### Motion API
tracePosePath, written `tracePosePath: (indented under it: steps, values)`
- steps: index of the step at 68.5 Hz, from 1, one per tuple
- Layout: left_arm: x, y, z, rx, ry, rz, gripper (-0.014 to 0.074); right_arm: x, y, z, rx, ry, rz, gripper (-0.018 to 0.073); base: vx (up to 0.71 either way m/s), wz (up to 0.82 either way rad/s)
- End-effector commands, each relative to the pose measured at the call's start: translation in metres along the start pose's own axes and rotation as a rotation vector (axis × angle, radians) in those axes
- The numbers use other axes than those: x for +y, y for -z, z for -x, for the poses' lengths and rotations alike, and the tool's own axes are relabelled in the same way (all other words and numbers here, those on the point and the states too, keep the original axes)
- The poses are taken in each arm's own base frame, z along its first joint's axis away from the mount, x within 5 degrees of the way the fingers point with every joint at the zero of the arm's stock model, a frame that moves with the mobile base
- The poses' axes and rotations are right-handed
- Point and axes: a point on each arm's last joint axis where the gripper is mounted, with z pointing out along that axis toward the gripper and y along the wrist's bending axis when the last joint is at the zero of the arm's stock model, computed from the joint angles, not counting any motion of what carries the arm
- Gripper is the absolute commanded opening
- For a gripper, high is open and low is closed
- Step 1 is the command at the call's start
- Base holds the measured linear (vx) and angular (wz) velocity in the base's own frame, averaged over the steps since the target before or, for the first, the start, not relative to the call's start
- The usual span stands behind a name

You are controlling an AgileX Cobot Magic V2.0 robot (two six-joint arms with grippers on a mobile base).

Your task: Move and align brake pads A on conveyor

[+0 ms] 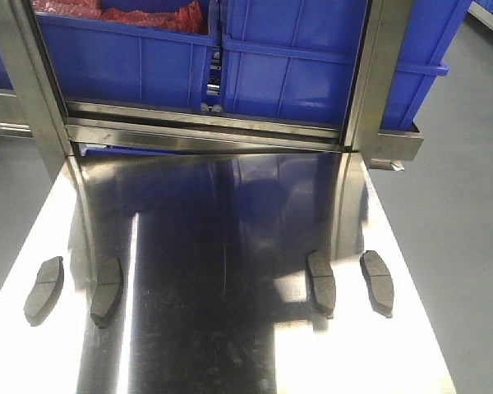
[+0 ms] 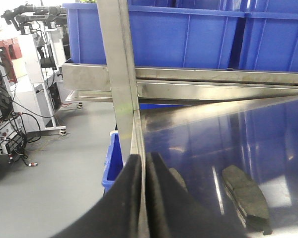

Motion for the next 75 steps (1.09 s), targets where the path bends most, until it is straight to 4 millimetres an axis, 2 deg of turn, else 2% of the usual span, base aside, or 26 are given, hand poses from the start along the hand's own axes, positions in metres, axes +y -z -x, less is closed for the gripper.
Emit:
tracePosePath:
  steps: [1, 14, 25, 33, 40, 47, 55, 64, 75]
  values:
    - [0.000, 0.002, 0.010, -0.093, 0.008, -0.004, -0.0006, 0.000, -0.002, -0.001, -0.042, 0.006, -0.002, -0.0008, 0.00, 0.00]
    - [0.000, 0.005, 0.024, -0.161, -0.002, -0.002, -0.0006, 0.000, -0.002, -0.001, -0.042, 0.006, -0.002, -0.0008, 0.00, 0.00]
    - [0.003, 0.015, 0.069, -0.182, -0.001, 0.005, -0.0006, 0.000, -0.002, -0.001, -0.042, 0.006, -0.002, -0.0008, 0.00, 0.00]
    - [0.005, 0.010, 0.103, -0.066, 0.000, 0.009, -0.0006, 0.000, -0.002, -0.001, -0.042, 0.006, -0.002, -0.0008, 0.00, 0.00]
    - [0.006, -0.001, 0.122, 0.047, 0.000, 0.010, -0.0006, 0.000, -0.002, -0.001, -0.042, 0.006, -0.002, -0.0008, 0.00, 0.00]
    - [0.007, -0.011, 0.133, 0.091, 0.000, 0.010, -0.0006, 0.000, -0.002, -0.001, -0.042, 0.006, -0.002, -0.0008, 0.00, 0.00]
    - [0.006, -0.014, 0.135, 0.096, 0.001, 0.009, 0.0010, 0.000, -0.002, -0.001, -0.042, 0.006, -0.002, -0.0008, 0.00, 0.00]
    - [0.006, -0.014, 0.134, 0.100, 0.011, 0.005, 0.0142, 0.000, -0.002, -0.001, -0.042, 0.006, -0.002, -0.0008, 0.00, 0.00]
    - [0.004, -0.014, 0.134, 0.099, 0.057, -0.012, 0.0485, 0.000, -0.002, -0.001, -0.042, 0.006, -0.002, -0.0008, 0.00, 0.00]
